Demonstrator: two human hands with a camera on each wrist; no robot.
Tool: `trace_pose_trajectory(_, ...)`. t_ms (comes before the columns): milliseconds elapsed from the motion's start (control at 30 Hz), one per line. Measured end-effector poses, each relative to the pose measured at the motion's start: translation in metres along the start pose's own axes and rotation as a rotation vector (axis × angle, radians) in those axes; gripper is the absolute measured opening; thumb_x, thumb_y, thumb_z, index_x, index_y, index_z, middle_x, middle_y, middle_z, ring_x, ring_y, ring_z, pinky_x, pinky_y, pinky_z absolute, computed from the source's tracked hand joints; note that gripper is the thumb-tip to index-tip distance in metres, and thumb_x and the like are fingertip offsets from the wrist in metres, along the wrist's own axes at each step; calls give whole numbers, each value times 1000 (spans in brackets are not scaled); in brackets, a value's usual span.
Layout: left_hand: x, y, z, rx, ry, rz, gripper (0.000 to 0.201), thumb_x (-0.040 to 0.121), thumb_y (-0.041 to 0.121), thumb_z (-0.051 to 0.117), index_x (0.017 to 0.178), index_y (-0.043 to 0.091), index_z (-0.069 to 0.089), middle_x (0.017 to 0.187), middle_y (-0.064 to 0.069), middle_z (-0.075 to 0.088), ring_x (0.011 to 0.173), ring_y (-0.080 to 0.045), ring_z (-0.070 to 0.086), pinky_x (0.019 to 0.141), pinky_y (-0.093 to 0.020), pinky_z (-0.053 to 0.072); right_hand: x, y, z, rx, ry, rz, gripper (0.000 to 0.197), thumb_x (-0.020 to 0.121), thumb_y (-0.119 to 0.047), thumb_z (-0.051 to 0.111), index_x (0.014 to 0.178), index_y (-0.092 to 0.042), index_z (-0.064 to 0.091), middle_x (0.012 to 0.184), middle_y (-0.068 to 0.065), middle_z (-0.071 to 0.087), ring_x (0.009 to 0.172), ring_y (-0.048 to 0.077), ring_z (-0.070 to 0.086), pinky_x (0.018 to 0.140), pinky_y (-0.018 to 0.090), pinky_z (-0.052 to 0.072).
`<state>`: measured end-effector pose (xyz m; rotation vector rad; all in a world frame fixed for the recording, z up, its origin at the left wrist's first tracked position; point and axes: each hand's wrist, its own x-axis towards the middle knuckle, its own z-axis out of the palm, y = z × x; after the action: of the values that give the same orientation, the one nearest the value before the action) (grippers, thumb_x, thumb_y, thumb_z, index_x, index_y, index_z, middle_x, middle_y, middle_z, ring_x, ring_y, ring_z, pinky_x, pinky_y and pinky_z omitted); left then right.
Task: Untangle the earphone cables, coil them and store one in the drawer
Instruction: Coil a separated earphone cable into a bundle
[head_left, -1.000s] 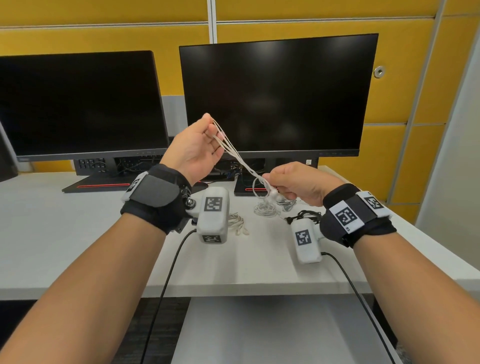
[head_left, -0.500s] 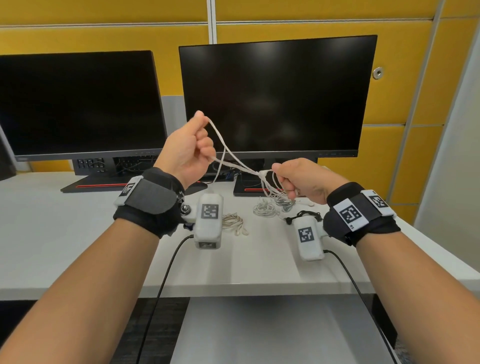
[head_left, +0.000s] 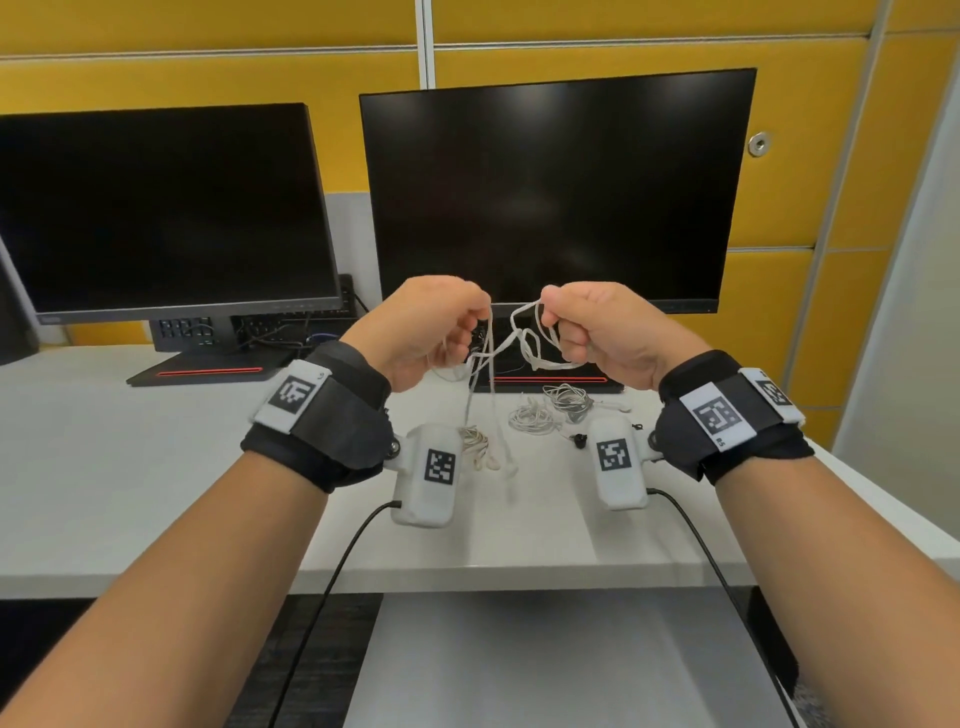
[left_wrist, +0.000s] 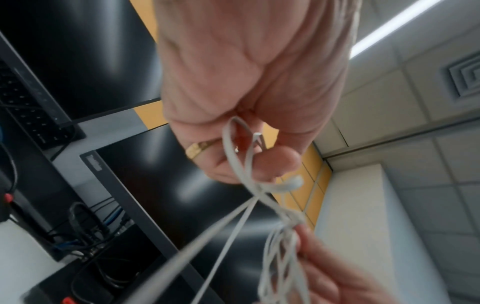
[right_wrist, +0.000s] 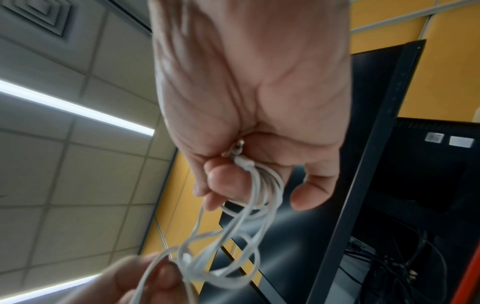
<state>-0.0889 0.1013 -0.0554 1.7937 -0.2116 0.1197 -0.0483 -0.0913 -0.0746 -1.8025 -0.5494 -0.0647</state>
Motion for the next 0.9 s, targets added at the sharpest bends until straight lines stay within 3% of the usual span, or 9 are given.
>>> trace_pose_trajectory(167,2,-11,4,317,13,-63,17,94,17,54,93,6,66,76,-4,55,66,-14,53,64,-25,53,-4,-14,-1,-139,44,-36,33,104,-27,45,79,-10,59,52,-3,36,48,9,35,50,17,40)
trace_pose_trajectory(267,4,-16,6,499,36,-56,18,96,20,52,96,10,67,86,-5,60,77,-15,55,67,-24,50,-4,-19,1,-225,72,-25,33,103,-27,47,79,-9,61,50,-4,40,48,9,38,53,18,44)
trace_pose_trajectory(367,7,-20,10,444,137,44,28,98,20,45,106,0,63,90,-9,54,80,-18,50,71,-29,44,-3,-20,2,-206,80,13,32,102,-26,49,77,-9,61,49,-4,40,48,10,38,56,23,43)
trace_pose_trajectory(500,1,-19,13,348,363,327,31,96,27,53,77,3,56,72,-7,50,66,-12,47,68,-24,45,-2,-20,3,-159,108,65,29,101,-25,50,77,-11,60,52,-4,40,48,10,38,69,31,50)
trace_pose_trajectory(567,-1,-16,14,348,268,314,37,94,32,57,75,1,63,70,-6,58,59,-7,52,59,-18,45,-2,-21,5,-156,126,83,29,102,-26,49,79,-13,60,52,-4,41,47,9,40,68,29,52)
trace_pose_trajectory(667,-1,-16,19,530,77,184,27,92,37,61,78,15,70,73,2,68,59,-4,60,52,-16,45,-2,-23,7,-141,131,86,29,103,-27,47,80,-13,59,52,-3,42,44,7,40,58,26,47)
trace_pose_trajectory(800,1,-19,22,419,46,145,19,91,32,64,95,15,72,84,2,71,74,-9,68,61,-20,54,-2,-25,10,-104,103,73,29,103,-27,45,80,-13,57,51,-3,40,43,7,39,57,26,46)
trace_pose_trajectory(900,0,-19,25,305,29,134,9,91,24,65,92,18,71,83,3,72,76,-8,69,68,-21,57,-3,-26,14,-96,89,73,30,103,-28,46,80,-13,57,51,-3,40,44,8,39,57,26,48)
